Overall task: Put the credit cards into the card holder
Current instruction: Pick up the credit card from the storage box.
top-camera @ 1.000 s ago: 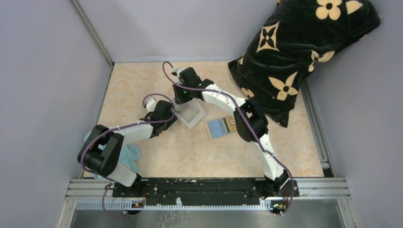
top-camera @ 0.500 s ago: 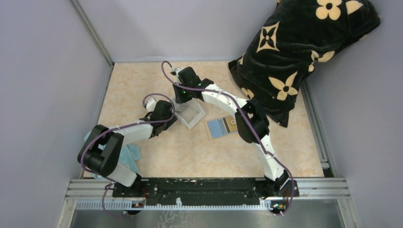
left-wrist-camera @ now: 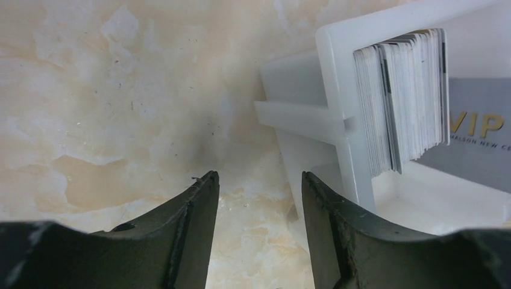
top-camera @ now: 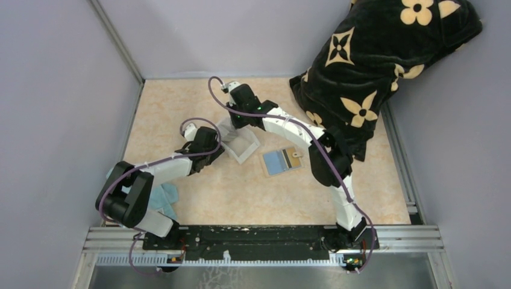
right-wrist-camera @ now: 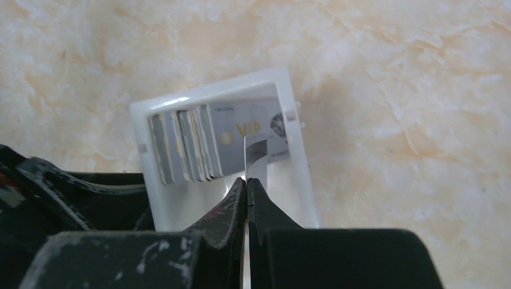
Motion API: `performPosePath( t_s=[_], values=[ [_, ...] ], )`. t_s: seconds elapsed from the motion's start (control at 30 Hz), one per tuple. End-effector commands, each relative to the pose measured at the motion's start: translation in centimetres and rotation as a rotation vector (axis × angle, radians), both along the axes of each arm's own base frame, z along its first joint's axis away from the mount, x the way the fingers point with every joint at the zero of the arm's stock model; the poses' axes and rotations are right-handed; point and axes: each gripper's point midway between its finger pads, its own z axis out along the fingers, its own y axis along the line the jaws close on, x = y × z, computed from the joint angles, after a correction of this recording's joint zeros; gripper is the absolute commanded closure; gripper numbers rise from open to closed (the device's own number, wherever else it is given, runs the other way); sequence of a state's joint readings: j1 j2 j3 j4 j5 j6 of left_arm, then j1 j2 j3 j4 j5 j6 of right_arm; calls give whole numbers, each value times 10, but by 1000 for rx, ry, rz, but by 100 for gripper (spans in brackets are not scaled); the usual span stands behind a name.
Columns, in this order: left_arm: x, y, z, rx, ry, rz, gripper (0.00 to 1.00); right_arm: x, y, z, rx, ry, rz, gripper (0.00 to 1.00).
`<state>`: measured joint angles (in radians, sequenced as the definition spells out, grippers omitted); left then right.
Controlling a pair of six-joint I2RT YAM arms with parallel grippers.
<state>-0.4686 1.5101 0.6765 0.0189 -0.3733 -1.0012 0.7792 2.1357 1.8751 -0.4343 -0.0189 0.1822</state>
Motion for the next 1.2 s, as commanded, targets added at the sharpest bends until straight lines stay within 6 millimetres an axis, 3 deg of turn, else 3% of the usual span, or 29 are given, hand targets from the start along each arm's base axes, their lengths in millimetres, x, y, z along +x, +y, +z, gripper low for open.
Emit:
performPosePath(
  t_s=[0.0, 0.13, 0.2, 0.33, 0.43, 0.63, 0.73, 0.97, 1.17],
  values=[
    [6, 0, 26, -4, -50, -15, 38, 0, -13, 48, 12, -159, -44, 100],
    [-2, -3, 40, -17, -72, -63, 28, -4, -35, 67, 7, -237, -85, 100],
    [-7, -6, 50, -30, -87, -98, 20, -15, -46, 87, 31, -256, -94, 100],
    [-22, -19, 77, -59, -161, -218, 6, -47, -69, 111, 100, -231, -101, 100],
    [-34, -34, 101, -75, -241, -337, 1, -76, -88, 123, 144, -202, -96, 100],
    [-68, -72, 150, -148, -459, -643, 1, -135, -114, 112, 211, -92, -44, 100],
    [-87, -89, 163, -172, -524, -781, 1, -159, -119, 106, 256, -34, -7, 100],
    [-124, -126, 163, -189, -583, -1019, 1, -195, -124, 90, 321, 58, 65, 100],
    [-138, -145, 153, -175, -567, -1139, 3, -211, -120, 82, 352, 117, 119, 100]
  ],
)
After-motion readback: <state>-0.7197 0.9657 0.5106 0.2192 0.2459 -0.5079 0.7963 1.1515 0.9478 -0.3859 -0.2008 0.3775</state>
